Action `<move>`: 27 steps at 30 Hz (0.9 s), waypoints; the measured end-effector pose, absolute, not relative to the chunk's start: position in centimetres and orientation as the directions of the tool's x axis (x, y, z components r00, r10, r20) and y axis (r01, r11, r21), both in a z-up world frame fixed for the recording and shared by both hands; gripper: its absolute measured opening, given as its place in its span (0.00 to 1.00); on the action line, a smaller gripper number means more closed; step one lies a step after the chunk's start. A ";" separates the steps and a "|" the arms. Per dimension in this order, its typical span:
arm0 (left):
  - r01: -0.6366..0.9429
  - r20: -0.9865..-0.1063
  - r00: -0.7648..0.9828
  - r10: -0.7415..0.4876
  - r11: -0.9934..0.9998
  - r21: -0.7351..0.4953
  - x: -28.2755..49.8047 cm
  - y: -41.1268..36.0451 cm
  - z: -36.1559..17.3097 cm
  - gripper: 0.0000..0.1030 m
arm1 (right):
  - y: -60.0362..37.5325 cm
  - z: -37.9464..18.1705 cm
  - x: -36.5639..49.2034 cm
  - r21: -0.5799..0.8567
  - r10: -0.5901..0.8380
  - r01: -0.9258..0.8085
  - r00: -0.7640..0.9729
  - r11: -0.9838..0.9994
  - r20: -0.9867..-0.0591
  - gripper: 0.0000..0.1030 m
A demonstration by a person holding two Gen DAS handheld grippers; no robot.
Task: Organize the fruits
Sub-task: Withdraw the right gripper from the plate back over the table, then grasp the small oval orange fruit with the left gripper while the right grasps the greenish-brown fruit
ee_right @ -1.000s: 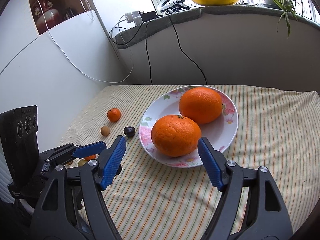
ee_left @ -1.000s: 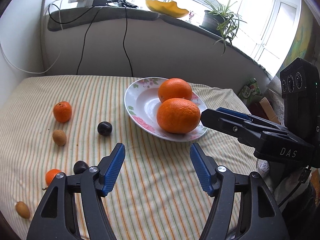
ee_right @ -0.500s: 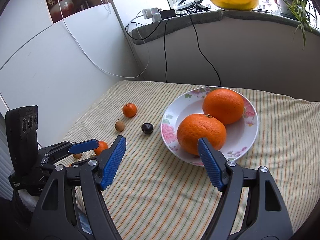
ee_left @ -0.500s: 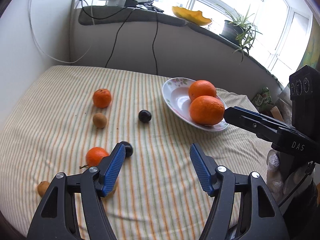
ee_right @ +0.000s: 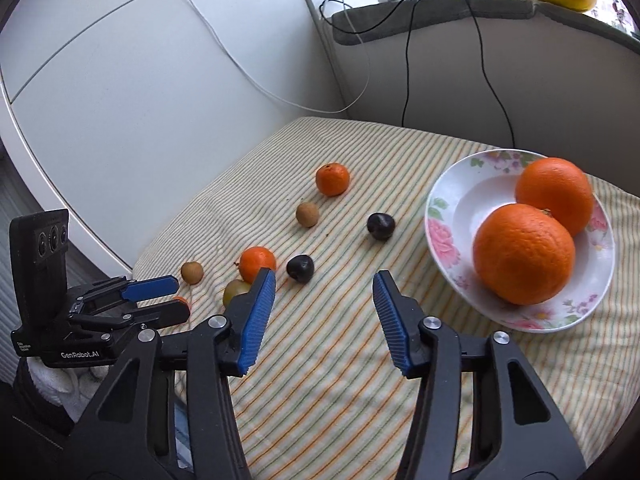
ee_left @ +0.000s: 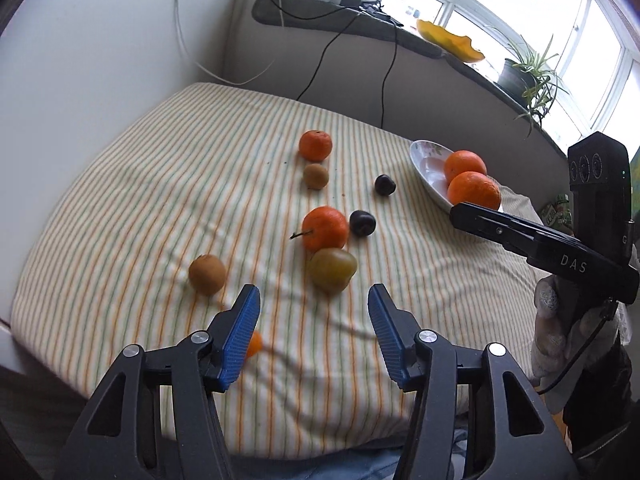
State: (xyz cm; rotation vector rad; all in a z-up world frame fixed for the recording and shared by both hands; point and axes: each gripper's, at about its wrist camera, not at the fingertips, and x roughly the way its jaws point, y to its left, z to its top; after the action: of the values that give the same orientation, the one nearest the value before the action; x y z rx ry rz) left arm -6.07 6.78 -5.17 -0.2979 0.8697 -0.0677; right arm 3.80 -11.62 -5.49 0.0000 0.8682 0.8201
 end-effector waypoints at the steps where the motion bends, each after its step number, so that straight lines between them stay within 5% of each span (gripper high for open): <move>1: -0.079 -0.746 0.644 -0.172 0.954 -0.289 -6.4 7.1 -5.3 0.53 | -11.0 -5.8 3.6 0.316 0.642 -0.651 0.350 0.690 -0.682 0.50; 18: -0.171 -0.785 0.608 -0.113 0.948 -0.269 -6.6 9.0 -8.2 0.51 | -4.1 -9.4 2.4 0.296 0.620 -0.722 0.228 0.625 -0.751 0.47; 27: -0.170 -0.786 0.612 -0.088 0.956 -0.239 -6.6 9.3 -8.6 0.33 | -2.4 -9.9 2.0 0.289 0.612 -0.737 0.208 0.611 -0.763 0.42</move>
State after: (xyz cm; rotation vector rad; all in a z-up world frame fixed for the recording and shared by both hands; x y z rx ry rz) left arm -6.57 9.30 -8.60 -0.3051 0.9150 0.0485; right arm 1.99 -2.43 -9.89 -0.1496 0.9838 0.9438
